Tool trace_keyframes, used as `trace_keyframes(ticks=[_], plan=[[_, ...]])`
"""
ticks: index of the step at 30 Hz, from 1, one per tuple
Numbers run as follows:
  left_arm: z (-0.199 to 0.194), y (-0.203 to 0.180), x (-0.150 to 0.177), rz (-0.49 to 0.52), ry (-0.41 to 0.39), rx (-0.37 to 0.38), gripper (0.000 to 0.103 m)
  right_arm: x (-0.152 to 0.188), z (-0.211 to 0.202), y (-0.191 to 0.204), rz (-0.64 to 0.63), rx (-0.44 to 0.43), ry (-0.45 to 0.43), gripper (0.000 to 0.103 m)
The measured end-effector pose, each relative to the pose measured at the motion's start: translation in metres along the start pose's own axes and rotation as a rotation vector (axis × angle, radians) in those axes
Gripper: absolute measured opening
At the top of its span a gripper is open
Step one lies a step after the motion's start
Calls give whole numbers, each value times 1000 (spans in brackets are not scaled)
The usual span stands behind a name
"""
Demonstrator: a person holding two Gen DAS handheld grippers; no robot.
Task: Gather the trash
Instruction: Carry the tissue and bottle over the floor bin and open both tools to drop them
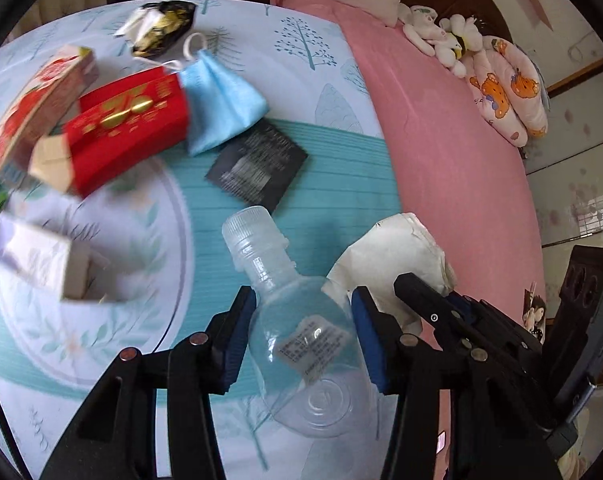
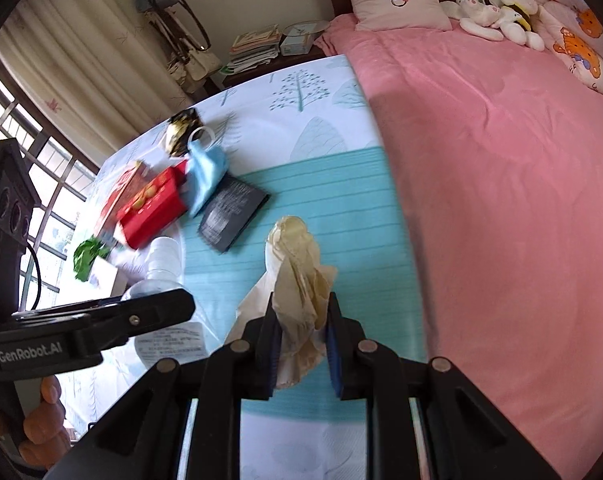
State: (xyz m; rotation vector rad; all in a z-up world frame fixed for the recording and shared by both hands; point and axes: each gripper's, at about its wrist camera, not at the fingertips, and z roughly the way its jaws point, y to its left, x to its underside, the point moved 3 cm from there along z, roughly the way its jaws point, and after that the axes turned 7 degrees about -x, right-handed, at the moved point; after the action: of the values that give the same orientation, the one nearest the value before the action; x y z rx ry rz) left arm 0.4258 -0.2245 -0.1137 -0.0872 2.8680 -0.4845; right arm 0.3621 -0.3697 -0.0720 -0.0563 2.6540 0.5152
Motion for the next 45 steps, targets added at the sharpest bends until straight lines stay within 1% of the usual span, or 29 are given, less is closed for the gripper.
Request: trace_keyframes(ticks=[8, 14, 17, 22, 26, 29, 34, 36, 41, 45], plan=[[-74, 52, 72, 60, -73, -13, 48, 62, -28, 65, -17, 1, -20, 19], [-136, 102, 132, 97, -135, -3, 48, 120, -50, 128, -14, -4, -66, 19], [-164, 130, 167, 118, -163, -1, 48, 154, -57, 159, -5, -9, -85, 19], [-194, 165, 218, 152, -196, -17, 48, 210, -66, 204, 14, -19, -103, 19], [-208, 195, 258, 162, -204, -46, 48, 251, -65, 229, 6, -29, -74, 19], [-210, 213, 283, 151, -193, -65, 48, 276, -60, 242, -5, -28, -25, 19], [-195, 222, 320, 201, -178, -144, 48, 311, -53, 248, -18, -18, 44, 19], [-184, 224, 335, 205, -157, -160, 48, 327, -46, 247, -20, -15, 80, 19], [-137, 231, 372, 176, -75, -168, 48, 363, -12, 236, -27, -6, 170, 19], [-83, 239, 395, 161, -28, -166, 48, 394, 36, 216, -56, 16, 234, 19]])
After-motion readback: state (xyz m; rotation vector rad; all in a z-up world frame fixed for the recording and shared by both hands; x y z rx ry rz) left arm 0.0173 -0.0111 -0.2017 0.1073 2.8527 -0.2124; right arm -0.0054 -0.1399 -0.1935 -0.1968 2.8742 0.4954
